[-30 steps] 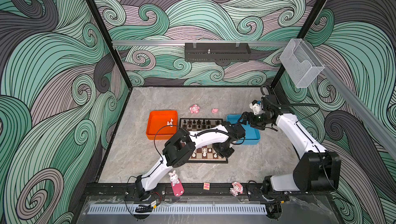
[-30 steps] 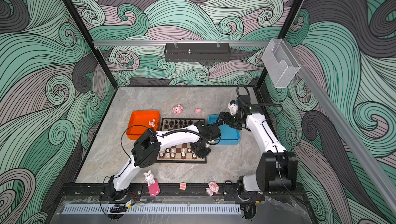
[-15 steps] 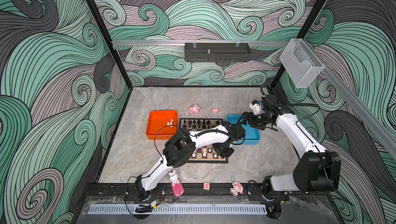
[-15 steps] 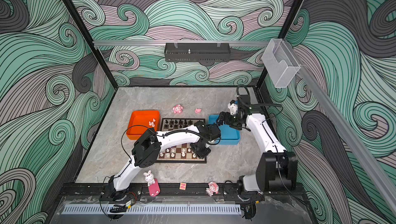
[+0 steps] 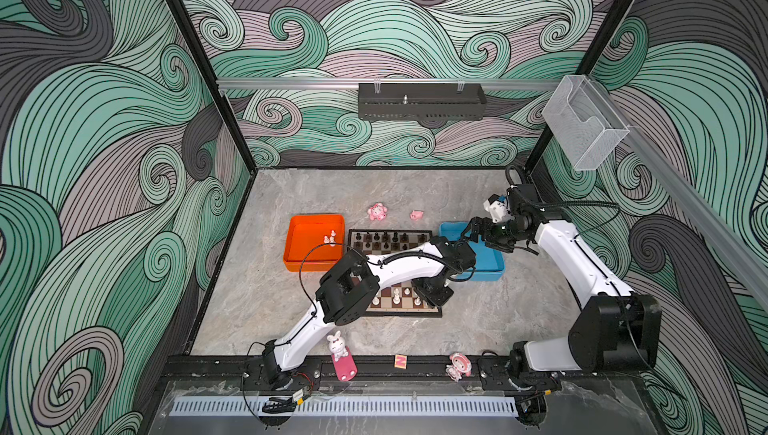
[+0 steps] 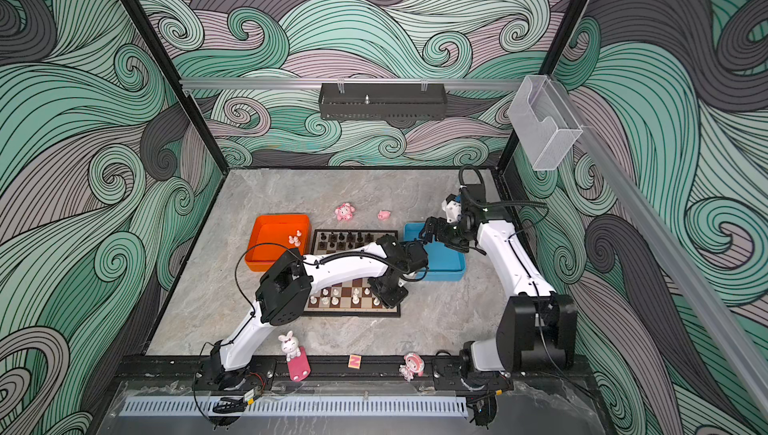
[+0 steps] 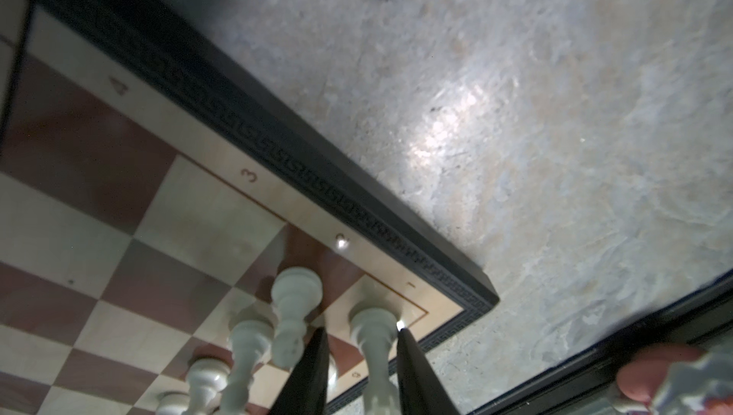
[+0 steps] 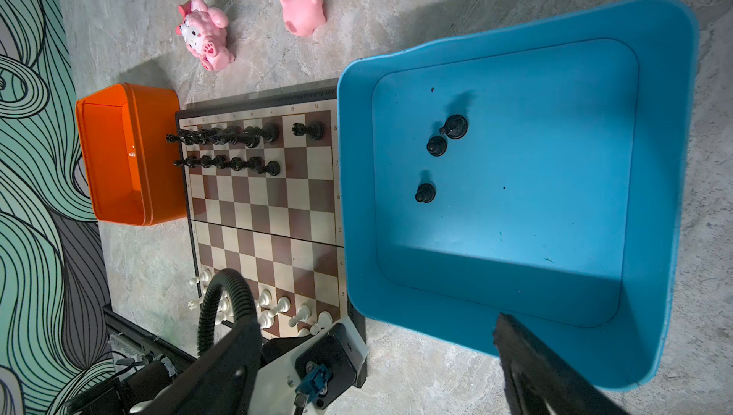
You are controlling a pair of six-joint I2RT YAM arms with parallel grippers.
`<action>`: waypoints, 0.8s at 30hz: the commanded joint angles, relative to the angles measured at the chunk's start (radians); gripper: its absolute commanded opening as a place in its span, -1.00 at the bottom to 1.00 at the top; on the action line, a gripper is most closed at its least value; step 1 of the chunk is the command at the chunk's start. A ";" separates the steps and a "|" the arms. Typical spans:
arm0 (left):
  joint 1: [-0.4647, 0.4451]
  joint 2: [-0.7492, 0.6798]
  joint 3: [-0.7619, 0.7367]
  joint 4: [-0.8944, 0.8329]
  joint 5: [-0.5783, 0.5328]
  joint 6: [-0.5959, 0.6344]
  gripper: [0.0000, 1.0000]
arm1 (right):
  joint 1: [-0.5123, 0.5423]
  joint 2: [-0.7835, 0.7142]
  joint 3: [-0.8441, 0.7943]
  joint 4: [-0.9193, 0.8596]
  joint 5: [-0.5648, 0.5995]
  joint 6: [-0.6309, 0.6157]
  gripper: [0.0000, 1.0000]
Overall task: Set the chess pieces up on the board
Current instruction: 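Open the left gripper to release the white piece on the square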
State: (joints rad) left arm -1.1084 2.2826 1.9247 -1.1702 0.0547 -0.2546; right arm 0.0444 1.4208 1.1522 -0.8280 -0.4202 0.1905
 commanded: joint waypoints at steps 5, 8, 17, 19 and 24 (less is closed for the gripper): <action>0.001 -0.051 0.050 -0.061 -0.009 -0.002 -0.32 | -0.006 0.004 0.007 0.001 -0.008 -0.006 0.84; 0.001 -0.065 0.058 -0.076 -0.009 -0.004 -0.32 | -0.006 0.002 0.007 0.001 -0.008 -0.005 0.84; 0.001 -0.143 0.086 -0.110 -0.038 -0.012 -0.24 | -0.006 -0.017 0.011 0.001 0.001 0.013 0.83; 0.001 -0.163 0.092 -0.116 -0.052 -0.014 -0.12 | -0.006 -0.022 0.009 -0.001 0.010 0.019 0.82; 0.002 -0.221 0.097 -0.133 -0.099 -0.029 0.17 | -0.006 -0.021 0.025 -0.009 0.043 0.039 0.73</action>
State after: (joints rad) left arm -1.1084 2.1178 1.9884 -1.2491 0.0032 -0.2684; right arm 0.0444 1.4185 1.1534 -0.8288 -0.4088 0.2134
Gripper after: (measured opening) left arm 0.575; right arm 0.867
